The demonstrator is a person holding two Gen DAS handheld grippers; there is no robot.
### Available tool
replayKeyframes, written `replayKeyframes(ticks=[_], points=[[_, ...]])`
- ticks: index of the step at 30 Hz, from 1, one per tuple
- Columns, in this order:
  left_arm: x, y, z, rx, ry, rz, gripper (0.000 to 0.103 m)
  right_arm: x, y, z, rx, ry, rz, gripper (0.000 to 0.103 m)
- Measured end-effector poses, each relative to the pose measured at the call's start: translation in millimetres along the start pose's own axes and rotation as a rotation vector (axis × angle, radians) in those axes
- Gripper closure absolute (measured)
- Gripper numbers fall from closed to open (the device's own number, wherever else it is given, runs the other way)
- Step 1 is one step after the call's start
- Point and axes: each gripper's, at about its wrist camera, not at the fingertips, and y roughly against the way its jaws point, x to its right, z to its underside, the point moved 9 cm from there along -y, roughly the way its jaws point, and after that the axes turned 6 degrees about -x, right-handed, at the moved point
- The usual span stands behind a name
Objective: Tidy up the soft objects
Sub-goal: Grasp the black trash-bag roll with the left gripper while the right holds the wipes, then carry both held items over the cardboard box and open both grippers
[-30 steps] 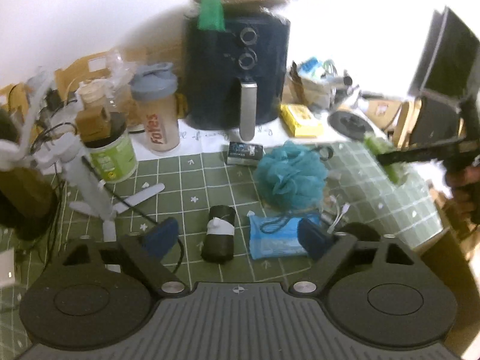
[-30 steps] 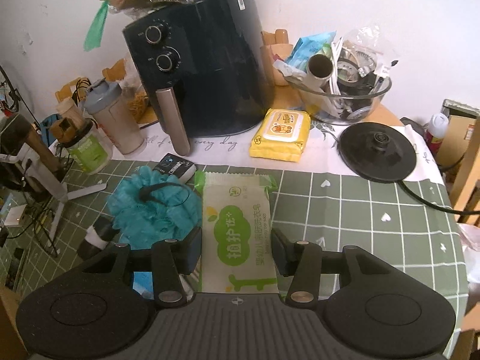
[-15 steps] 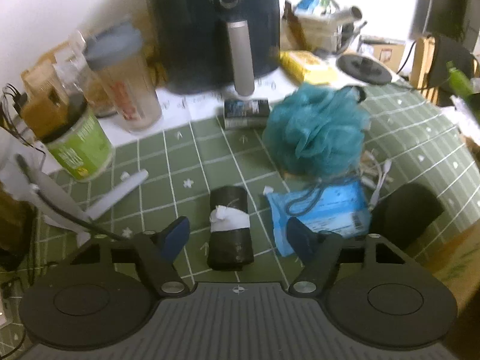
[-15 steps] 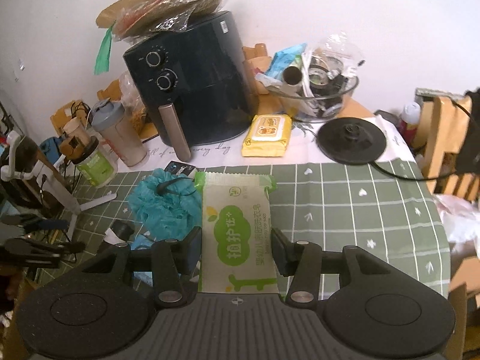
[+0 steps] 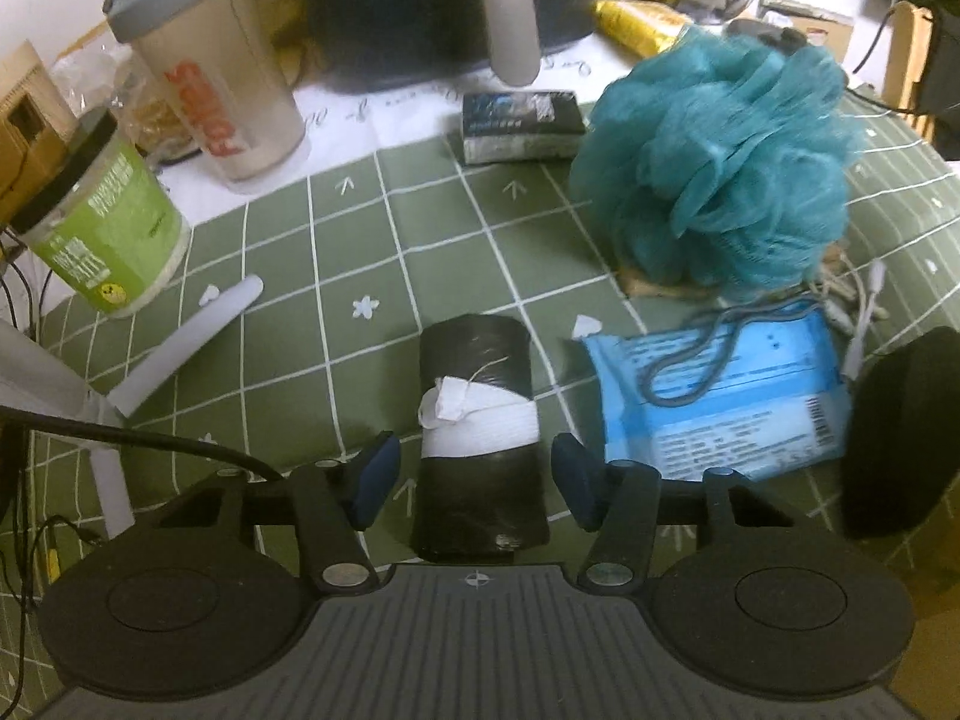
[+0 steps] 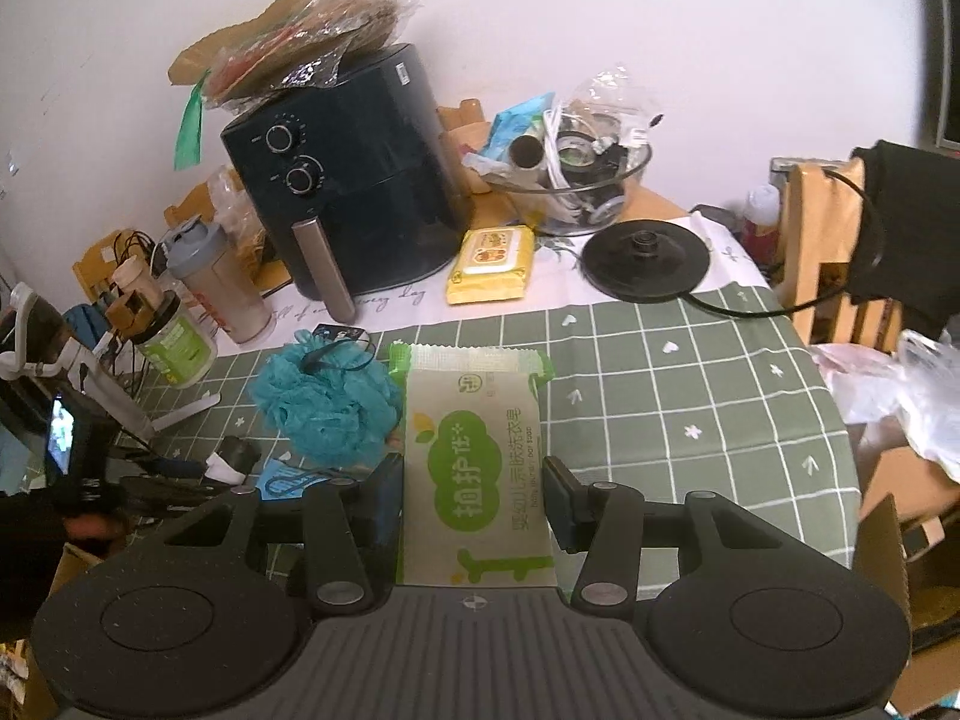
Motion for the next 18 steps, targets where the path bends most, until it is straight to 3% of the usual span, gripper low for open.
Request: replayKeyframes(ticks=[3, 7, 18], points=[[-2, -7, 2, -0.022, 0.029, 0.036, 0.061, 2, 6, 5, 0.002, -0.017, 0.003, 0.052], [-3, -4, 2, -0.026, 0.034, 0.048, 0.062, 3, 9, 12, -0.002, -0.033, 0.005, 0.052], [10, 38, -1, 0.056, 0.05, 0.084, 0.062, -1, 15, 21, -0.008, -0.028, -0.003, 0.052]])
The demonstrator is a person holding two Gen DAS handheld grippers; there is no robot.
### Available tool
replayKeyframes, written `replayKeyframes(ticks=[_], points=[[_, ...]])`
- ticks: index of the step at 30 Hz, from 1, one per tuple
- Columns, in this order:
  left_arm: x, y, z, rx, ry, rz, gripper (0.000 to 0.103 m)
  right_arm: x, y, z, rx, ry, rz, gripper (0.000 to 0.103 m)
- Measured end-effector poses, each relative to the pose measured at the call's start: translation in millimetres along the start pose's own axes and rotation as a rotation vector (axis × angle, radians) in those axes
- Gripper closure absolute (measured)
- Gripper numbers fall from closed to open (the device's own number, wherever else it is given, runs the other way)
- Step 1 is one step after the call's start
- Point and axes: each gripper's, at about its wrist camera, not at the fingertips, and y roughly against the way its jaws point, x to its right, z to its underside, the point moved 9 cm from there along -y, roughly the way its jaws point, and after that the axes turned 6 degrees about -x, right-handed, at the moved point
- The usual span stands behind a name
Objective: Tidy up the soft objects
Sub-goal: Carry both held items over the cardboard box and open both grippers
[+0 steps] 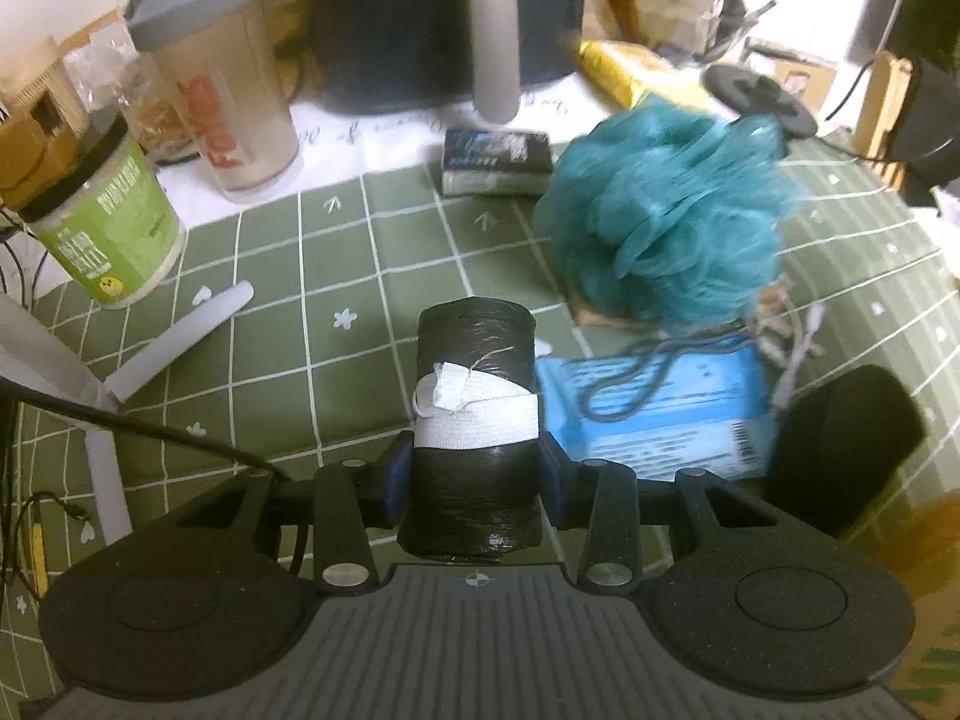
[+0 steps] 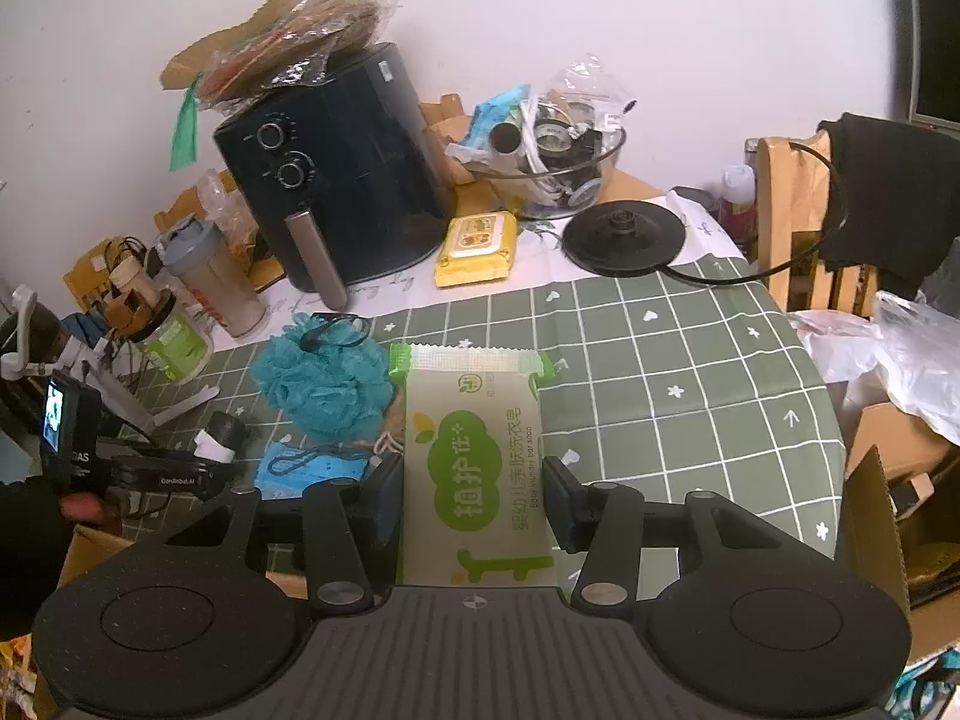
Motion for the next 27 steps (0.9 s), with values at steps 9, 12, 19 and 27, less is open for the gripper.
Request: replayKeyframes(ticks=[9, 12, 19, 27], points=[[4, 48, -1, 0.063, 0.019, 0.001, 0.062, -13, 13, 0, 0.0, 0.074, -0.055, 0.052], [3, 68, -1, 0.088, 0.037, 0.006, 0.062, -19, 20, 1, 0.006, 0.098, -0.077, 0.052], [13, 123, 6, 0.145, 0.066, 0.035, 0.062, -32, 29, 10, -0.003, 0.121, -0.143, 0.052], [40, 162, 27, 0.164, 0.065, 0.086, 0.062, -54, 35, 31, -0.037, 0.161, -0.212, 0.052]])
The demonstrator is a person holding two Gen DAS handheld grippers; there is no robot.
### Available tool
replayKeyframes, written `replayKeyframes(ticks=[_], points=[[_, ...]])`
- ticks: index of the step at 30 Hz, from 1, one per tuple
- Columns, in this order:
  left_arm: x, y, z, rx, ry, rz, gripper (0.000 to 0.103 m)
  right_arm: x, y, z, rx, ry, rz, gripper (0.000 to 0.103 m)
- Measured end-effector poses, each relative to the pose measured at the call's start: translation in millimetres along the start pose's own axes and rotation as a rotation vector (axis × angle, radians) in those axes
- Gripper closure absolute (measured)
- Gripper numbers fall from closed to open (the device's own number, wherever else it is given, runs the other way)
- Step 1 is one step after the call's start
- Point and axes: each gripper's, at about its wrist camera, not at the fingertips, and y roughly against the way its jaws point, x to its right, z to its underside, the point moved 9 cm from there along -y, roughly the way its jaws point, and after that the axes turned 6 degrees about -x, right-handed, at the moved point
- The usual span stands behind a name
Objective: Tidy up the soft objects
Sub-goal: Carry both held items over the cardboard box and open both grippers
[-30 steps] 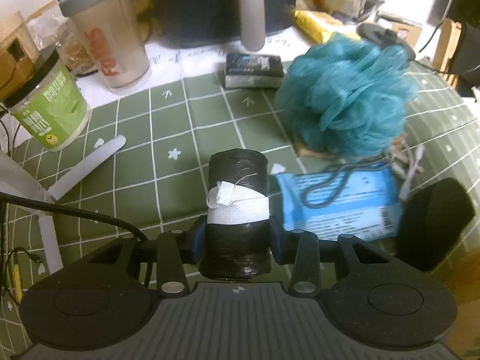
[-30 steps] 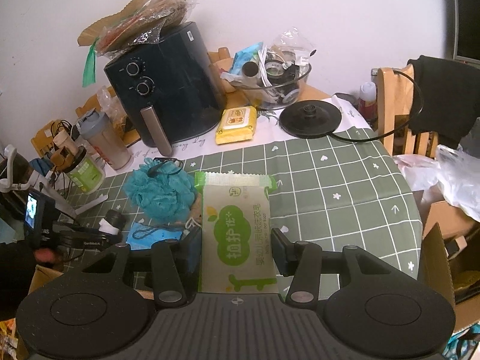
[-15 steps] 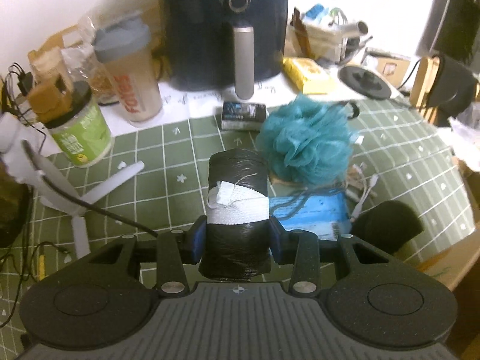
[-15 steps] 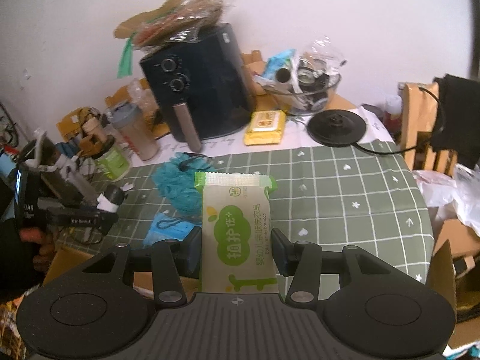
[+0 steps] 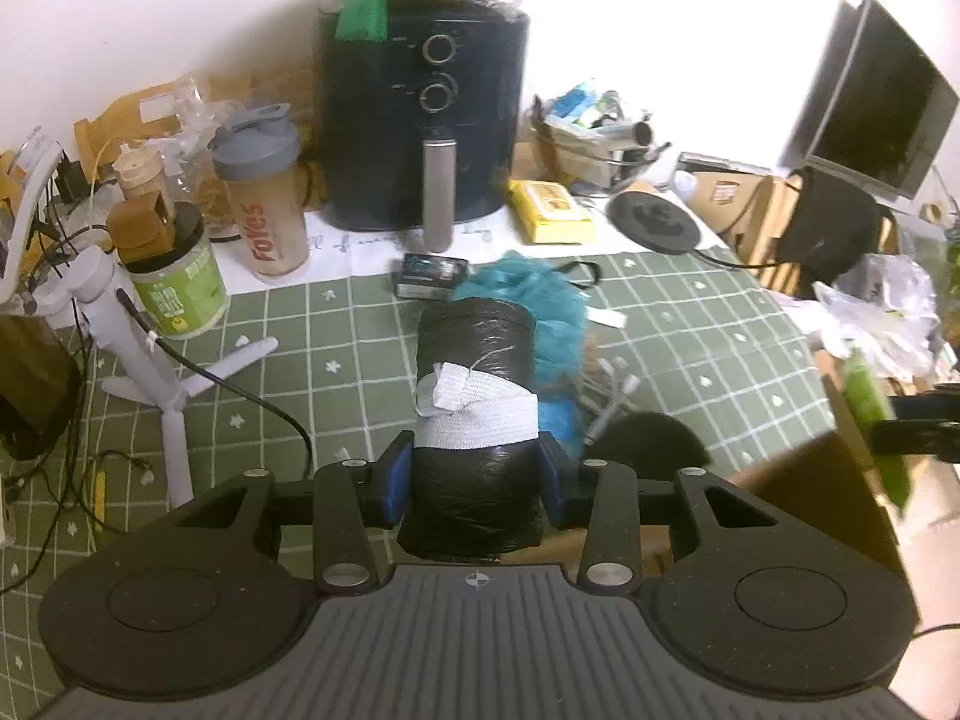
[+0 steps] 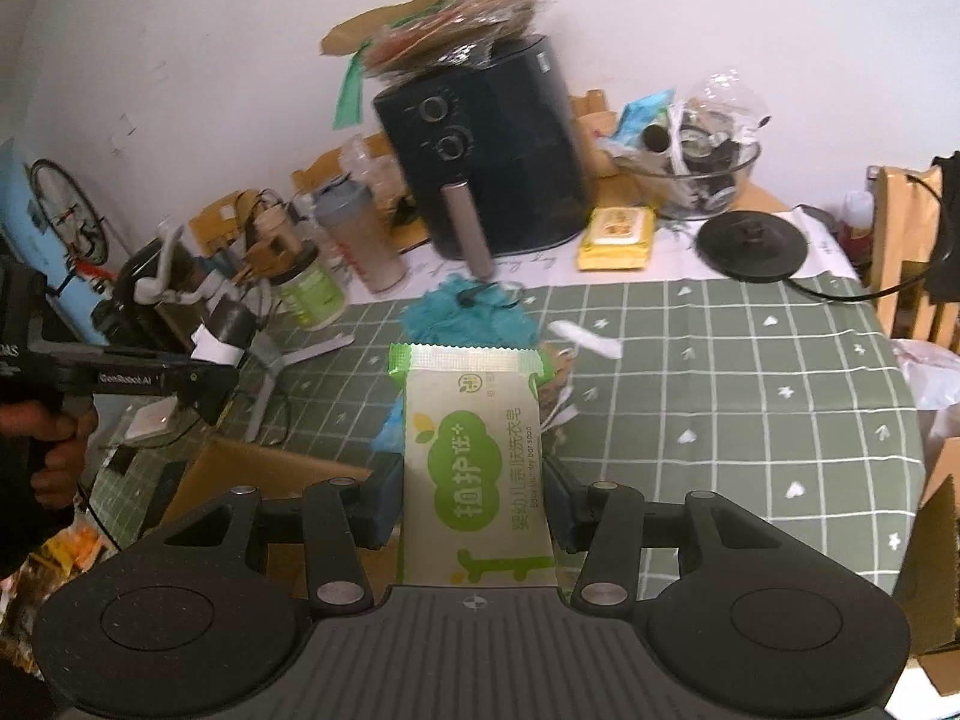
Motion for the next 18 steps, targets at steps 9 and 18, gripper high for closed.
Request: replayKeyframes(ticks=[9, 18], points=[[28, 18, 28, -0.026, -0.004, 0.046, 0.062, -24, -1, 19, -0.046, 0.034, -0.042, 0.052], [45, 16, 61, -0.078, 0.006, 0.067, 0.061, -39, -4, 37, -0.082, 0.051, -0.069, 0.052]])
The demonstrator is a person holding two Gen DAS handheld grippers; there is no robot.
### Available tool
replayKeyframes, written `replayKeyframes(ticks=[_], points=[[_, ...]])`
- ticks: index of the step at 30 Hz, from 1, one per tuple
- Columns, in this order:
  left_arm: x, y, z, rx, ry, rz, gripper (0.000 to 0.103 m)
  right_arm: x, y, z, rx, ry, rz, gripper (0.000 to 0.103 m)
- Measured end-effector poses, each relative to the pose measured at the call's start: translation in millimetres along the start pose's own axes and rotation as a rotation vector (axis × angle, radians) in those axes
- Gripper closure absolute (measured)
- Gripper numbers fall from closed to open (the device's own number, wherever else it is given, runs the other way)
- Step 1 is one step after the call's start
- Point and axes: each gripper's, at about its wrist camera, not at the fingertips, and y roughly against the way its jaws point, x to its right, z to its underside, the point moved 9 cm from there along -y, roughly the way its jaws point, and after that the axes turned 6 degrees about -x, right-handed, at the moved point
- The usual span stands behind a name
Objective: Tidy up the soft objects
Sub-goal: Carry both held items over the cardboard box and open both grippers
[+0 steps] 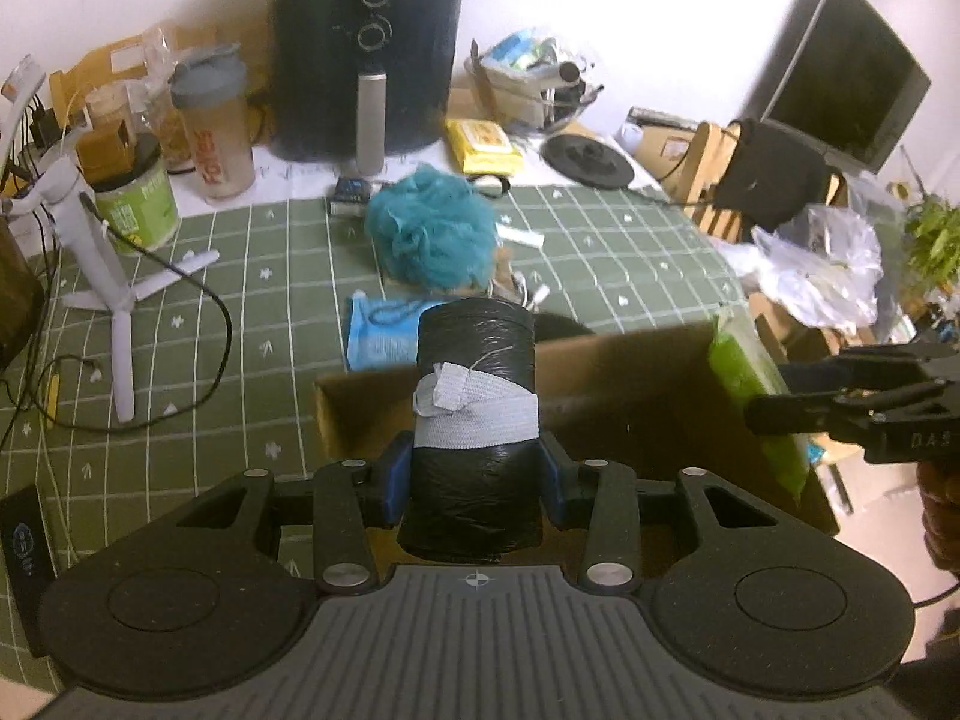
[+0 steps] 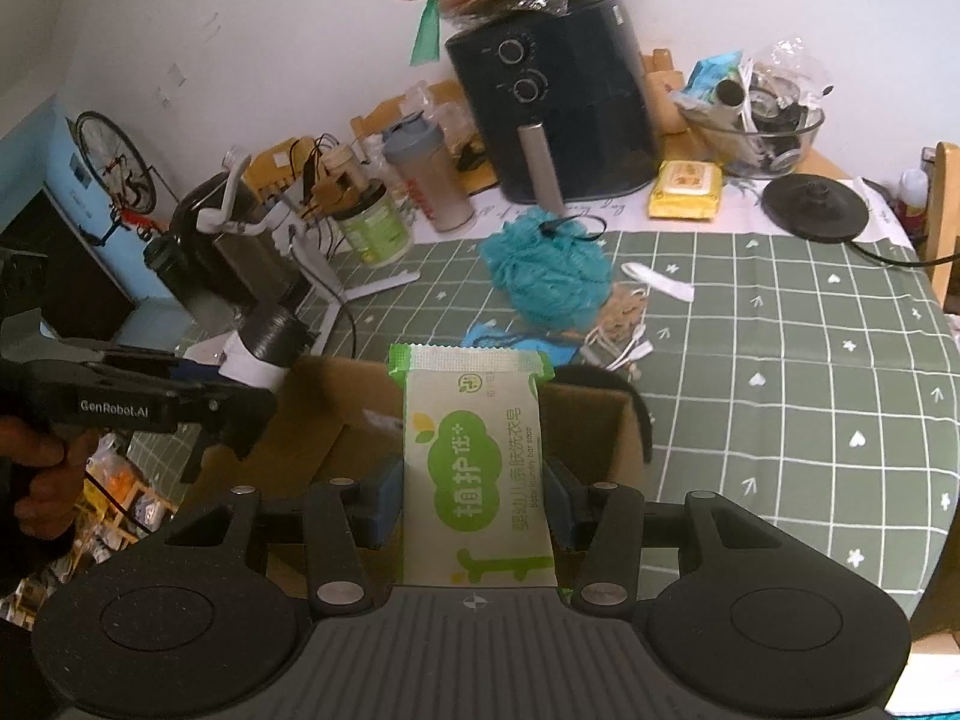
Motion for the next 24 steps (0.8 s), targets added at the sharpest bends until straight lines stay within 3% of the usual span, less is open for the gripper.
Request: replayKeyframes(ticks=[3, 6, 7, 20, 22, 24], points=[[2, -2, 7, -0.007, -0.013, -0.05, 0.059, -3, -2, 5, -0.016, 0.004, -0.005, 0.052], [1, 2, 10, 0.008, 0.009, -0.071, 0.041, -4, -3, 8, -0.027, 0.011, -0.003, 0.052], [0, 3, 10, 0.011, 0.017, -0.071, 0.039, -5, -3, 9, -0.03, 0.013, -0.001, 0.052], [-9, 14, 22, 0.019, 0.106, -0.112, 0.039, -11, -7, 3, -0.048, 0.048, -0.017, 0.051], [-11, 14, 24, 0.013, 0.119, -0.119, 0.039, -14, -8, 1, -0.042, 0.079, -0.018, 0.041], [-12, 14, 27, 0.009, 0.129, -0.124, 0.039, -16, -8, 0, -0.037, 0.114, -0.001, 0.009]])
